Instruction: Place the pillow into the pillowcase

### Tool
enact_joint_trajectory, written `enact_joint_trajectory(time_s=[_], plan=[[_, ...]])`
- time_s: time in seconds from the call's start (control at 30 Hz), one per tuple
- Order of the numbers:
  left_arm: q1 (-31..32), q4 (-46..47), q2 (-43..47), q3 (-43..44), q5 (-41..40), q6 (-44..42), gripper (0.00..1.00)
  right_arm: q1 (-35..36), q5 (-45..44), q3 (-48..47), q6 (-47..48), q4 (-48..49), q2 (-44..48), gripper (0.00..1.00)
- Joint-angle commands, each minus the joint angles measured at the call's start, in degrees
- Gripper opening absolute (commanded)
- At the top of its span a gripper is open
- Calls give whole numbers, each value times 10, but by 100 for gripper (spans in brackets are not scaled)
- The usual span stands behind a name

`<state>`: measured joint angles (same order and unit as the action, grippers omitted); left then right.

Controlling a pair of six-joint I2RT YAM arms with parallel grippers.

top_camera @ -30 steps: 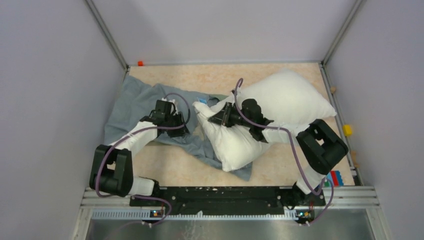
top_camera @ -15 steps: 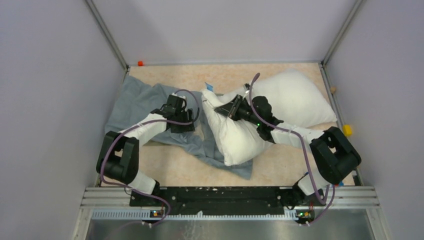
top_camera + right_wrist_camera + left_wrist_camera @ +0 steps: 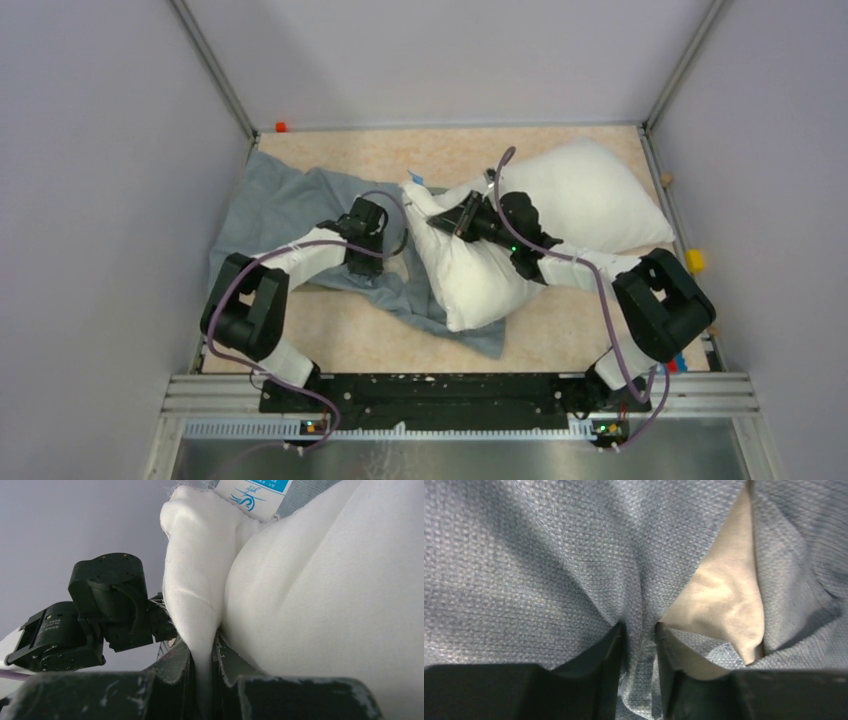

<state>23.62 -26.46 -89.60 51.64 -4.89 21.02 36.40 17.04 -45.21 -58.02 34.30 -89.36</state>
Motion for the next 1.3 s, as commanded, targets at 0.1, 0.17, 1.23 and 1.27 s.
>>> enact_joint_trajectory(time_s=[0.1,0.17,1.23,1.27], plan=[[1,-37,-8,44,-29,-4,6,-8,-12,-56,6,-17,-6,0],[1,-58,5,75,-38,-3,0,-8,-13,-73,26,-44,2,0],[-65,28,175,124,179,57,0,96,-10,-359,329,-439,-173,0],[-64,21,185,113,194,49,0,92,-18,-402,330,-458,-183,0]])
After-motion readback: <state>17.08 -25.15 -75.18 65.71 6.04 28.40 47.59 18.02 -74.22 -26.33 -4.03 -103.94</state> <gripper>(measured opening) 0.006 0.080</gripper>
